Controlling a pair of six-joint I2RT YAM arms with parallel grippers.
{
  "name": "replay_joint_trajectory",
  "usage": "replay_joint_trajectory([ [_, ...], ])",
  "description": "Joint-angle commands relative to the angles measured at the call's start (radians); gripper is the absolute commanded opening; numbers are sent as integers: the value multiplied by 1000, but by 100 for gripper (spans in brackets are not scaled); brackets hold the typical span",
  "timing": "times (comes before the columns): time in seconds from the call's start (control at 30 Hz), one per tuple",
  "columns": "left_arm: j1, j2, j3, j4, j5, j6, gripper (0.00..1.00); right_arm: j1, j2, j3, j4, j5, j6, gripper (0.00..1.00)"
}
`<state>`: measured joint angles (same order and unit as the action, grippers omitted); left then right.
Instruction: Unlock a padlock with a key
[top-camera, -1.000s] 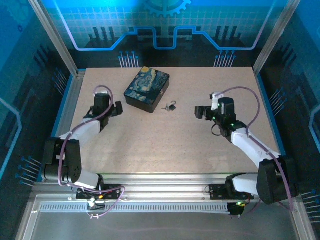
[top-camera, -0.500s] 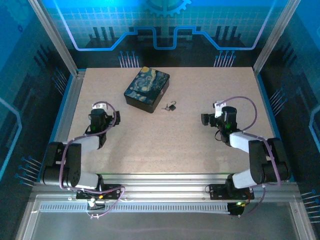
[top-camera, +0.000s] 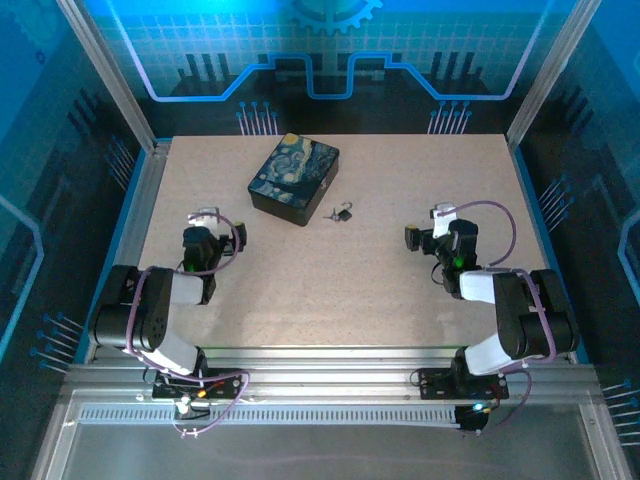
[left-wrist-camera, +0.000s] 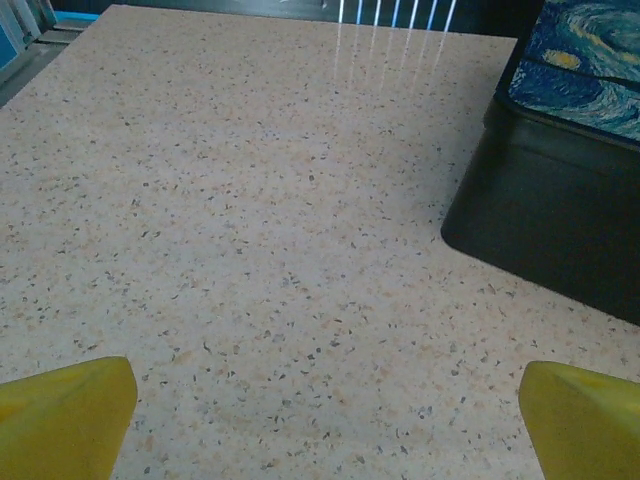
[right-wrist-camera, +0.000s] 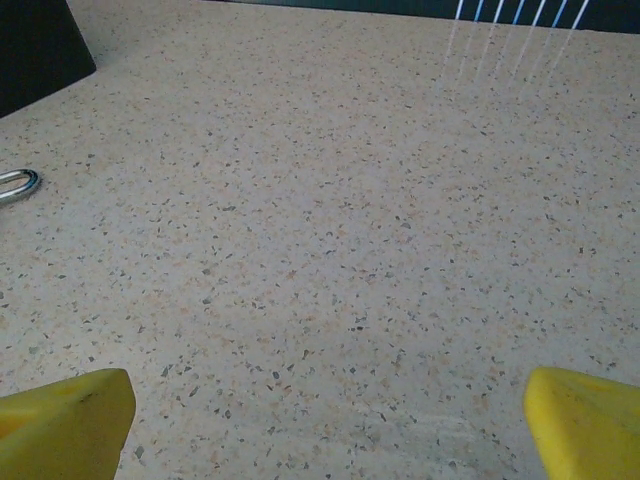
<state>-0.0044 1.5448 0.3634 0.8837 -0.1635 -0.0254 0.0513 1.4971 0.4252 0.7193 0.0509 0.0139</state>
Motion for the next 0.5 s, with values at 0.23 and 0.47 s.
replay_joint_trajectory([
  [0.23, -16, 5, 23, 30, 34, 27, 99, -5, 6, 1, 46, -2, -12, 100],
  [0.47, -12, 3, 23, 28, 48, 27, 99, -6, 6, 1, 45, 0, -12, 100],
])
